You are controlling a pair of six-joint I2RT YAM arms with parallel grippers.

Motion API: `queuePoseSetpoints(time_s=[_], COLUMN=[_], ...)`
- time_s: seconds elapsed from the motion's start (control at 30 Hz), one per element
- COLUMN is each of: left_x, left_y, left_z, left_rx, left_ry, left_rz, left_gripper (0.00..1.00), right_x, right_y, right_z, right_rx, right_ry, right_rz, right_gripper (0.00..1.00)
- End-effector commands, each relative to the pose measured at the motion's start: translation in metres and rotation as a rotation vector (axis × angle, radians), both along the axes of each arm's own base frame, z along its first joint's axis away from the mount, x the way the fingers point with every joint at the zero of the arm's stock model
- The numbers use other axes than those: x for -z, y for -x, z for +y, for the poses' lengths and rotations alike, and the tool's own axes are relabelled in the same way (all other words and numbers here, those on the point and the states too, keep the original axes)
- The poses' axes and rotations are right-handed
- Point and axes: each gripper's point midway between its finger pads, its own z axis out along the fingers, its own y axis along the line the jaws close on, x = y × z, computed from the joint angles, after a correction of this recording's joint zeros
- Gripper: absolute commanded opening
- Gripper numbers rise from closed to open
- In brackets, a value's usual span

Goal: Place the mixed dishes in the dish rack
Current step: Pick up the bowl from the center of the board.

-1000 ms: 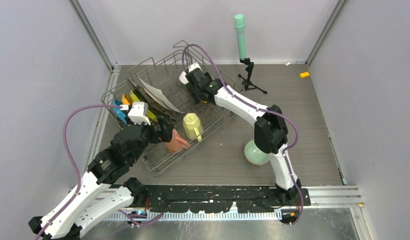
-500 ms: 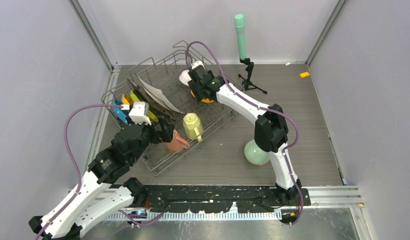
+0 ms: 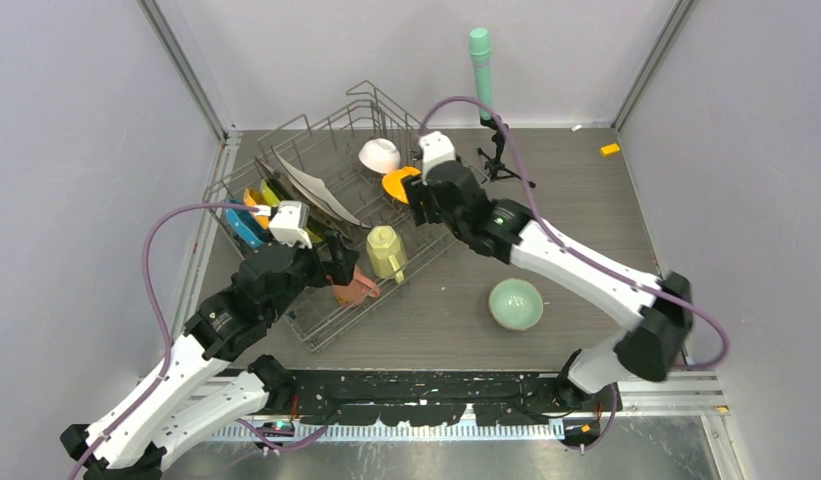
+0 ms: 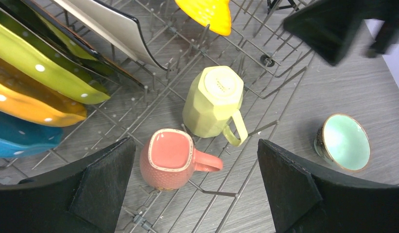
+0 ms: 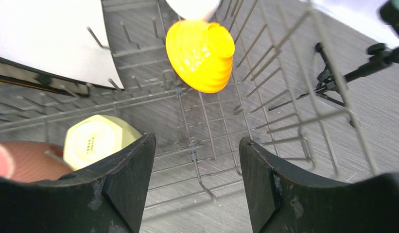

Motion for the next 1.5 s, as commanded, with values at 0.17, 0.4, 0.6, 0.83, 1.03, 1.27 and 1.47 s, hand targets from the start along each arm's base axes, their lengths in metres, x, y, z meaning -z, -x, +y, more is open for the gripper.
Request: queuePoseSetpoints(time_s=[0.17, 0.4, 0.6, 0.83, 1.03, 1.27, 1.47], left_x=[-0.032, -0.02, -0.024, -0.028, -0.018, -0.009, 0.001], left_y=[0.0, -0.005, -0.003, 0.01, 0.021, 0.018, 0.018], left_z=[-0.068, -0.096, -0.11, -0.158, -0.195, -0.217, -0.23], left_rx=[0.239, 0.306, 0.328, 0.449, 0.54, 0.568, 0.59], left_ry=[0.189, 0.195, 0.098, -0.023, -0.039, -0.072, -0.085], left_rz=[0.022, 0.082, 0.014, -0.043, -0.018, 0.003, 0.03], left_gripper=[0.99, 0.98, 0.88, 0.9, 0.91, 0.91, 0.91], right_x=[-0.051, -0.041, 0.013, 0.085, 0.124, 0.139, 0.167], right_y=[0.042, 0.082, 0.115, 0.151, 0.163, 0.168, 0.172], right_z=[-0.082, -0.153, -0.211, -0.252, -0.248, -0.237, -0.234], right_rx=[0.224, 0.412, 0.617, 0.868, 0.909, 0.909, 0.966], right_ry=[-0.341, -0.456, -0.463, -0.559, -0.59, -0.609, -0.567], right_rz=[-0.181, -0.201, -0.152, -0.031, 0.071, 0.148, 0.218], right_gripper=[0.69, 0.68, 0.69, 0.66, 0.61, 0.51, 0.49])
